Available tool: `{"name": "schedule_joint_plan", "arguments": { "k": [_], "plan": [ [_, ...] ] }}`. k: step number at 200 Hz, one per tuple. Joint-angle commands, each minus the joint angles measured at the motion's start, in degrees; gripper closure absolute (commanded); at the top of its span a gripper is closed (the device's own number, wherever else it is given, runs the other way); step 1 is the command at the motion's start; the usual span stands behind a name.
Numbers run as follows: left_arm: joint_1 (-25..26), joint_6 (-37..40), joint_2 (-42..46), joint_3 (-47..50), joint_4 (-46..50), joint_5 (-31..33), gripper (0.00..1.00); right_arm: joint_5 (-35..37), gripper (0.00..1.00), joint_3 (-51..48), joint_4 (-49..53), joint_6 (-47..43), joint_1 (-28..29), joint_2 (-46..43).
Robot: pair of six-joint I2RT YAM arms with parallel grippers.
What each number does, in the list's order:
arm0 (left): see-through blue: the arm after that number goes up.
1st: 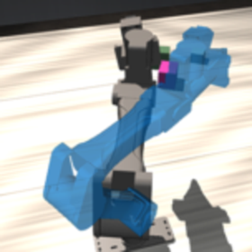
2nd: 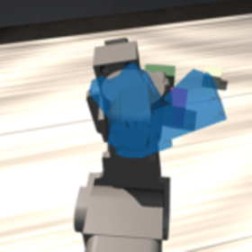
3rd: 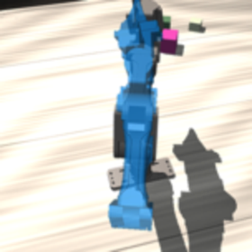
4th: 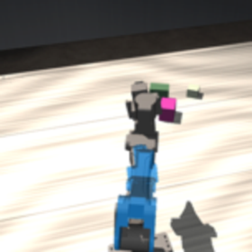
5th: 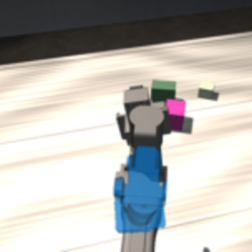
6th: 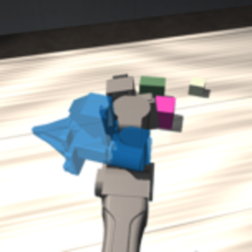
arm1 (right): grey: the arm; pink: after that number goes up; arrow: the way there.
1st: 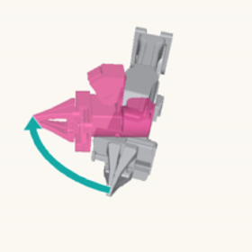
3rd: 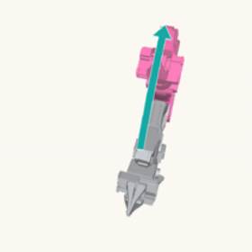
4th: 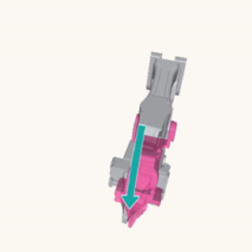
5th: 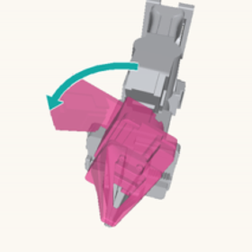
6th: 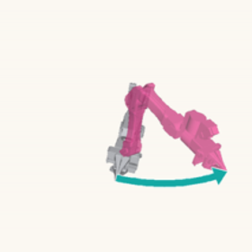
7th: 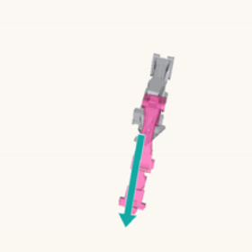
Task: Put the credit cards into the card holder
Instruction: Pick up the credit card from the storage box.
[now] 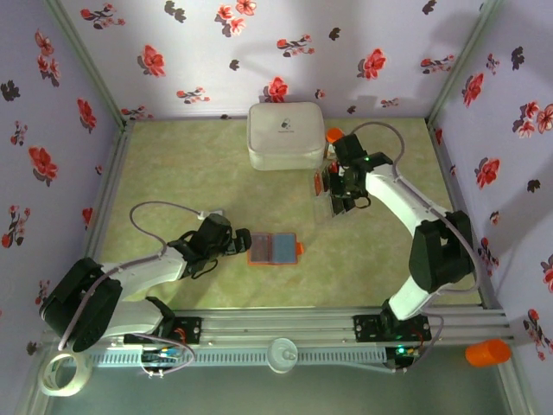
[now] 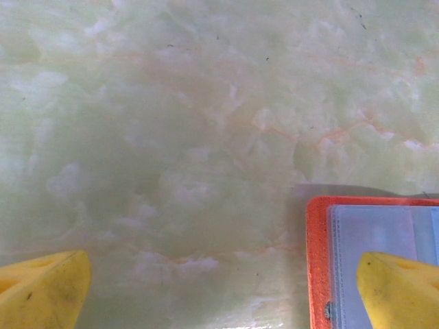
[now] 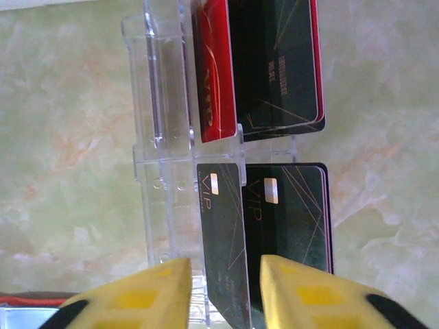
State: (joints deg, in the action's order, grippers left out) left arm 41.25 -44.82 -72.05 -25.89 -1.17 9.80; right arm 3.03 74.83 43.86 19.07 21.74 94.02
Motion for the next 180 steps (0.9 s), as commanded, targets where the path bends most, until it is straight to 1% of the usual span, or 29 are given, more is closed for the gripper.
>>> {"name": "schedule_joint_plan", "arguments": {
  "k": [1, 38, 62, 118, 162, 180],
  "plan": [
    [0.4, 1.2, 0.4, -0.9, -1.0, -0.4, 0.00, 2.0, 0.72, 1.8, 2.7, -0.1, -0.1, 1.6],
    [0.4, 1.1, 0.4, -0.8, -1.3, -0.3, 0.00, 3.6, 0.72, 1.9, 2.8, -0.1, -0.1, 2.8],
    [0.4, 1.1, 0.2, -0.8, -1.4, -0.3, 0.00, 3.5, 0.72, 1.9, 2.7, -0.2, -0.1, 3.6],
    [0.5, 1.0, 0.2, -0.5, -1.6, -0.3, 0.00, 2.3, 0.80, 2.7, 2.7, -0.3, 0.0, 4.9],
    [0.4, 1.0, 0.2, -0.5, -1.7, -0.3, 0.00, 2.5, 0.81, 3.3, 3.2, -0.6, 0.9, 5.6],
    [0.4, 1.0, 0.3, -0.5, -1.9, -0.3, 0.00, 2.6, 0.82, 3.4, 3.4, -0.6, 1.1, 5.9]
  ]
}}
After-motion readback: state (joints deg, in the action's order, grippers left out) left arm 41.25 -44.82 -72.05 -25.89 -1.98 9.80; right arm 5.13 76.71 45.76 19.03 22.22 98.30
